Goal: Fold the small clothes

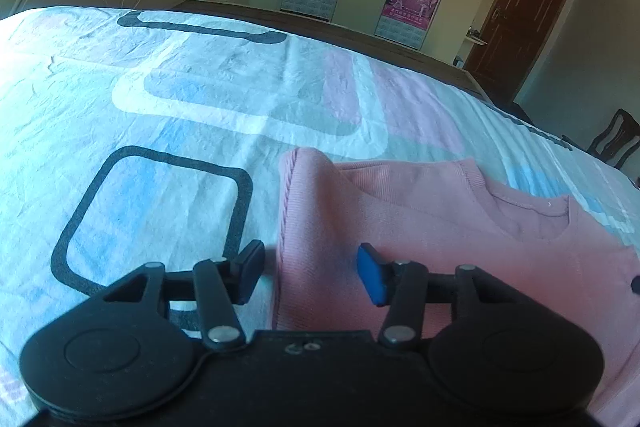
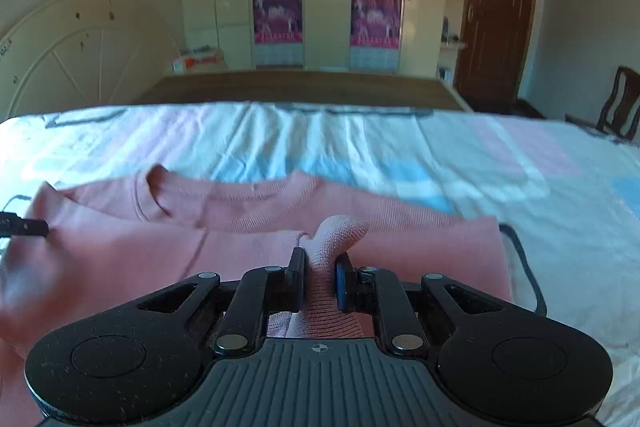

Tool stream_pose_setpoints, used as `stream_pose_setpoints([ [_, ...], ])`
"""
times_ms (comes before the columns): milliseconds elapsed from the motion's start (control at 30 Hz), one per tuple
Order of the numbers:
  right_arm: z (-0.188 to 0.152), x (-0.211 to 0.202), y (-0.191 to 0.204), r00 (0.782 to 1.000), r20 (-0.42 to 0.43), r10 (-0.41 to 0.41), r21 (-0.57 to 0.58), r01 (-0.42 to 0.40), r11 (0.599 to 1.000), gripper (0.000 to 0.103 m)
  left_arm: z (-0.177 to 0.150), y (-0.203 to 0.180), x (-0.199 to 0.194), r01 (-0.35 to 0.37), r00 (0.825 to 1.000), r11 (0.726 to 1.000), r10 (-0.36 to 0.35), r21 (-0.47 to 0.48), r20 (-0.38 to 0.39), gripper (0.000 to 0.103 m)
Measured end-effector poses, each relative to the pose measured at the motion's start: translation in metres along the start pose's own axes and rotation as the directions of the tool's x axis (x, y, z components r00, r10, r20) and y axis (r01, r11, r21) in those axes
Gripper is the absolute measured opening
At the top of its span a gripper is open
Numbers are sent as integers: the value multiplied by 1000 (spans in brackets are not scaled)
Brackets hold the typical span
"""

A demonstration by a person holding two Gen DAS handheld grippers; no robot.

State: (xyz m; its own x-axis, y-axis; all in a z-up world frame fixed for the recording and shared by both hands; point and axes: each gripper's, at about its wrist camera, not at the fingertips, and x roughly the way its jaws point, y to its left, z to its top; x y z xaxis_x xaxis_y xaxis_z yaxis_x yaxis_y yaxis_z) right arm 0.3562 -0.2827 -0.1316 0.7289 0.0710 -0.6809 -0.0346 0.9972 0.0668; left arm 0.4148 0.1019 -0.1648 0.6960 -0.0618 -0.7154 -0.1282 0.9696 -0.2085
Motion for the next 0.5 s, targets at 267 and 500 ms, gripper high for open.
stream_pose_setpoints([
  [267, -18, 10, -25, 998, -57, 17, 109, -11, 994, 53, 2, 4, 5, -9, 998, 1000, 10, -7, 55, 13],
  [500, -22, 27, -14, 996, -83, -10, 48, 14, 999, 56, -4, 16, 7, -24, 994, 998, 30, -50, 108, 10],
])
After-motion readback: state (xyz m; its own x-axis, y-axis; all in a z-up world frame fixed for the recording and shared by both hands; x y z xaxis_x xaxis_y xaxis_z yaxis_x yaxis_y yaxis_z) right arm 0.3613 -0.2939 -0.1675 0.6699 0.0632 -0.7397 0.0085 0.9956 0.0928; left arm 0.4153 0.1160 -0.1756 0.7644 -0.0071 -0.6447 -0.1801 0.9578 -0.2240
